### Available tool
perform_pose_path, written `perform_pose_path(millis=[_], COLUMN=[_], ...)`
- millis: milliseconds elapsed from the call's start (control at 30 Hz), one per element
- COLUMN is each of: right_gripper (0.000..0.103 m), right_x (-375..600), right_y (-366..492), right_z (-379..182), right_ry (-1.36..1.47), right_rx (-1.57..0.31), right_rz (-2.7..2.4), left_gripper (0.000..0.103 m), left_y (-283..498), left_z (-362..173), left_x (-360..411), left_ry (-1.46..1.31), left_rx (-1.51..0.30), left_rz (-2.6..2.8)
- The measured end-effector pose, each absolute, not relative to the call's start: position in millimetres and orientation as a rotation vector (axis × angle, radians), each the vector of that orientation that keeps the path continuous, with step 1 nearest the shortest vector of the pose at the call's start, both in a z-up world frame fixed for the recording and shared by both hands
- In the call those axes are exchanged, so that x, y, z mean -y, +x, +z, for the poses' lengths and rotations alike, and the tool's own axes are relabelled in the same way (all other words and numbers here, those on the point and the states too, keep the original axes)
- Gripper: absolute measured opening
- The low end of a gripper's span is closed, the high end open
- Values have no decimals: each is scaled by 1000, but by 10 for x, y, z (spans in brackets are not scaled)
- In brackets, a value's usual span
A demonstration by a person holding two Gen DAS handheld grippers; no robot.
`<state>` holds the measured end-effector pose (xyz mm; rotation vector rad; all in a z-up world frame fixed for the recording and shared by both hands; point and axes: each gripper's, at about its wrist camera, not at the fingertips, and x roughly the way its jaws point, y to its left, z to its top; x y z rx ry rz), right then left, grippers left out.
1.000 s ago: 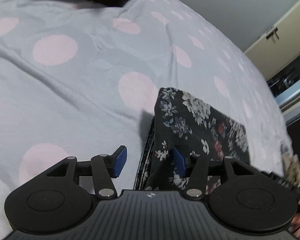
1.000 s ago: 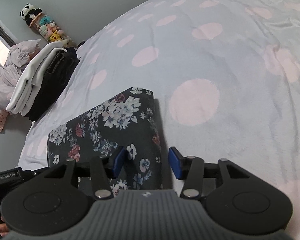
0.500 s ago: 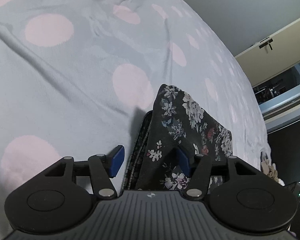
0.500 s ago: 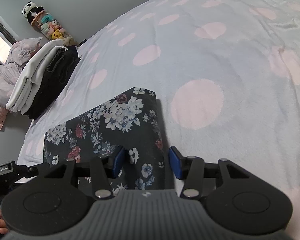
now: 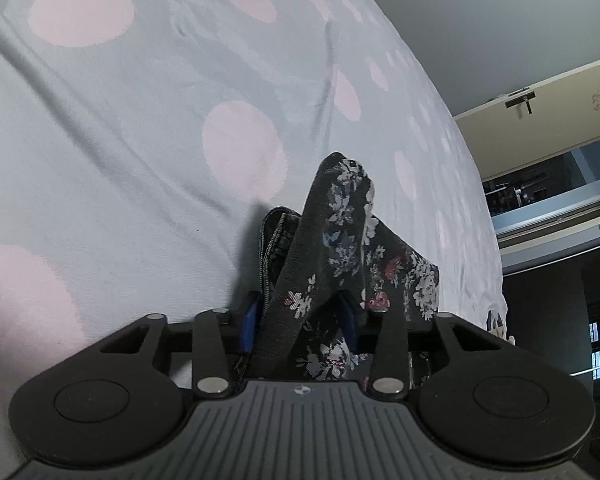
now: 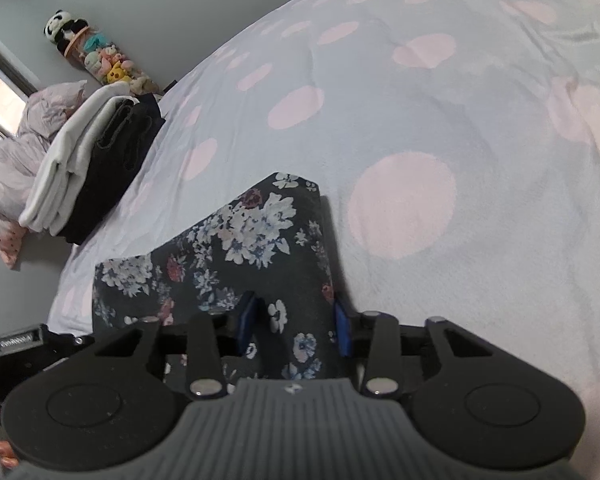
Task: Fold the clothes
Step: 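Grasp the trouser bundle with the left gripper while the right gripper holds its edge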
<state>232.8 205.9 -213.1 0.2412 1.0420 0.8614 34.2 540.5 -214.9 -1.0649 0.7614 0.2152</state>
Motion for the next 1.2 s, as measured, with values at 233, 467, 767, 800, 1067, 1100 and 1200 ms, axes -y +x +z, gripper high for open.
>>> perform_pose_path(millis=[233,467,767,800,1067,1100,1200], right_gripper=[14,11,11,11,17,18,18], right_x=[-2018,-2077,-2235,-2226,-2176,-2171,-2159], right_y=[2325,2222,2221,2241,2327,2332,2337], right_z=[-2034,-1742,-1655,-1683,-1952,-1979,-2007], right_ry=[297,265,175,171,176,177,193], right_rx=[-1050,-1000,-984,-992,-1023,-1025,-1031], right_rz=[877,919,933,930,902,899,901], left_gripper=[34,14,31,35,66,67,67], left_y=[344,264,259,250,157,161,240], left_z=[-2061,-1922,-1878,-1867,-1748,-1753,-1868], left_x=[-5343,-5338,-5357,-5359,-5295,-5289,-5333], left_ry=[-1031,-1020,-998,-991,-912,-907,-907], left_rx=[-744,-682,-708,-709,-729,-736,-797], left_rz=[231,261,315,322,306,297,318])
